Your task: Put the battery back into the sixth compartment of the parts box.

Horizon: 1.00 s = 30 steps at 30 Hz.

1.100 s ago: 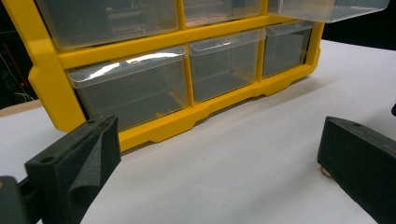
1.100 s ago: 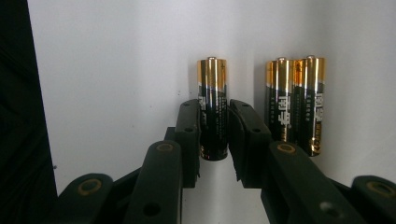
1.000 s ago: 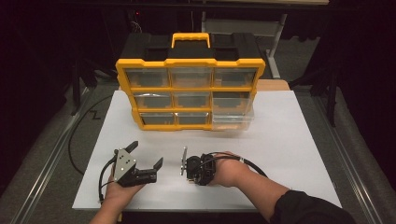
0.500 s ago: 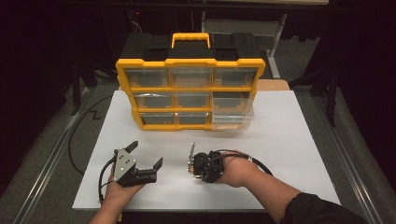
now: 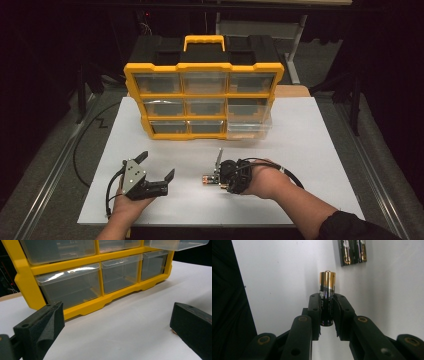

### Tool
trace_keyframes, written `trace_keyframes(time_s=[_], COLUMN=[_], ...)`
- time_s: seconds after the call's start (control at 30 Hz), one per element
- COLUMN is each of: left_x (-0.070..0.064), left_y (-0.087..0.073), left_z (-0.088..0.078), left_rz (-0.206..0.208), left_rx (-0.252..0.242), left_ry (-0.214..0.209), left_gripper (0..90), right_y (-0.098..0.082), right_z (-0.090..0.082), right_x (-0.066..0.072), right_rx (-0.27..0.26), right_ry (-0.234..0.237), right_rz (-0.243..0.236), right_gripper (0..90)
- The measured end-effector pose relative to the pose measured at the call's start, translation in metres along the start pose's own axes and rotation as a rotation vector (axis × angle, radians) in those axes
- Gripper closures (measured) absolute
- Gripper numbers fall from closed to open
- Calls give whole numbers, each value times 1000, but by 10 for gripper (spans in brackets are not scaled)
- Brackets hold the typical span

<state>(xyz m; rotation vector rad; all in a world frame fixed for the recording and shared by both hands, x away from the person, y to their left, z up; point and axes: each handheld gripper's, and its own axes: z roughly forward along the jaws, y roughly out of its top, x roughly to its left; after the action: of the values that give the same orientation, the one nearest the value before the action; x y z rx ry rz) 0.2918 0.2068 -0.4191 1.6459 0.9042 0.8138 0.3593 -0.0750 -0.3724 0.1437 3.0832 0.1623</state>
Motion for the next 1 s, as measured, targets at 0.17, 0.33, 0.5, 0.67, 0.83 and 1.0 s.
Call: trace_keyframes(time_s=[0.17,0.33,0.5,0.67,0.83,1.0], left_x=[0,1,0,2,5,5], left_y=[0,-1,0,0,-1,-1], left_z=[-1,-1,-1,-2,-3,-3], left_rz=[-3,-6,-3,-11,-19,-17], left_rx=[-7,-4,-6,-14,-15,-16], left_ry=[5,6,3,18,22,23], left_gripper=[4,4,4,4,4,4], right_y=[-4,-10,-14,-20,-30,-38], right_z=[-2,-3,-6,-11,-19,-28], right_x=[-1,-2,-2,-5,-11,-15], right_rx=[9,19,26,28,37,44], right_ry=[8,0,-1,-8,-18,-30], right_rz=[5,11,18,27,47,61], right_gripper=[790,790,790,790,790,790])
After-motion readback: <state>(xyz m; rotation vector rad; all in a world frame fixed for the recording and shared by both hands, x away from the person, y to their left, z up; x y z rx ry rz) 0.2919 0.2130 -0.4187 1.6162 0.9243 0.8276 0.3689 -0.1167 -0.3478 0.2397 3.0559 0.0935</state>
